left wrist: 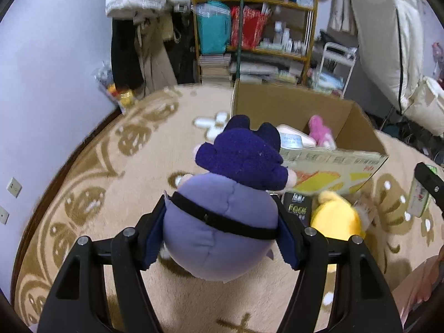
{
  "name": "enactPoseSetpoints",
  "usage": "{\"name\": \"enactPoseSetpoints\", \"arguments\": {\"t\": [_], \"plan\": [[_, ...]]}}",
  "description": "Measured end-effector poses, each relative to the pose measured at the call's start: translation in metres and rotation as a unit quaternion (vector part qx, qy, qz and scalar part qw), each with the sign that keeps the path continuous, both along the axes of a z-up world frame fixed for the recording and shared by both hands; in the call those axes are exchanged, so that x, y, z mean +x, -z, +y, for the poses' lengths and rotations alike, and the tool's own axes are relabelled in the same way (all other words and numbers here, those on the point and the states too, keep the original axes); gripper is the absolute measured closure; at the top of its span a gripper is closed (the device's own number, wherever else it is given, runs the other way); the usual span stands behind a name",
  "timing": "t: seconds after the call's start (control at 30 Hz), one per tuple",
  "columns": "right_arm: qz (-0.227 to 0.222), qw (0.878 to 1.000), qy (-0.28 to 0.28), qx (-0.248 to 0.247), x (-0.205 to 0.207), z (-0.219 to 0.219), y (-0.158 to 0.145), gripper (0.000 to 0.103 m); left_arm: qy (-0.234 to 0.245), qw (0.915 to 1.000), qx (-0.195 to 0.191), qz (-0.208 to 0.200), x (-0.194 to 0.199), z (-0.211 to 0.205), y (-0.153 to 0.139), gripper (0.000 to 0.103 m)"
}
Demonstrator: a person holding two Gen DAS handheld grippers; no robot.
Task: Organize soft objects
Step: 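Lift the purple plush with the left tool while the right tool carries the tissue pack over the box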
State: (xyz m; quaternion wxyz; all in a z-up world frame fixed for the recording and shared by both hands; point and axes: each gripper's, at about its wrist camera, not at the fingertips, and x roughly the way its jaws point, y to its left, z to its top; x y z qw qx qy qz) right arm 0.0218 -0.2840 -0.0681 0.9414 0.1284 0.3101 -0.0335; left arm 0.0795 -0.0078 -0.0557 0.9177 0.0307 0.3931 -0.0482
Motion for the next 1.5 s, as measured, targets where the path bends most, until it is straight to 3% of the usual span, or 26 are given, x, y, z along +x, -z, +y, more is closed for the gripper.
{"name": "enactPoseSetpoints", "arguments": {"t": [0.13,0.3,0.53,0.7,1.03,1.5], "plan": [[-0.038,0.999,-0.014,-0.007,-0.002,0.008,-0.009,0.025,0.016,0.9981,0.009,-0.058,-0.014,-0.007,-0.02,0.035],[-0.1,0.994,-0.019,-0.023,-0.013,0.014,-0.029,0.025,0.026,0.9952,0.021,-0.093,-0.022,-0.017,-0.035,0.035],[-0.129,0.99,-0.035,-0.034,-0.007,0.018,-0.051,0.025,0.028,0.9914,0.015,-0.127,-0.011,-0.023,-0.067,0.035],[-0.136,0.989,-0.047,-0.026,0.01,0.018,-0.062,0.025,0.036,0.9899,0.018,-0.136,0.001,-0.028,-0.076,0.035],[-0.142,0.984,-0.071,-0.079,0.051,0.027,-0.066,0.025,0.044,0.9888,0.03,-0.139,0.037,-0.037,-0.077,0.035],[-0.134,0.985,-0.081,-0.078,0.09,0.033,-0.035,0.024,0.05,0.9918,0.044,-0.109,0.07,-0.053,-0.032,0.034]]}}
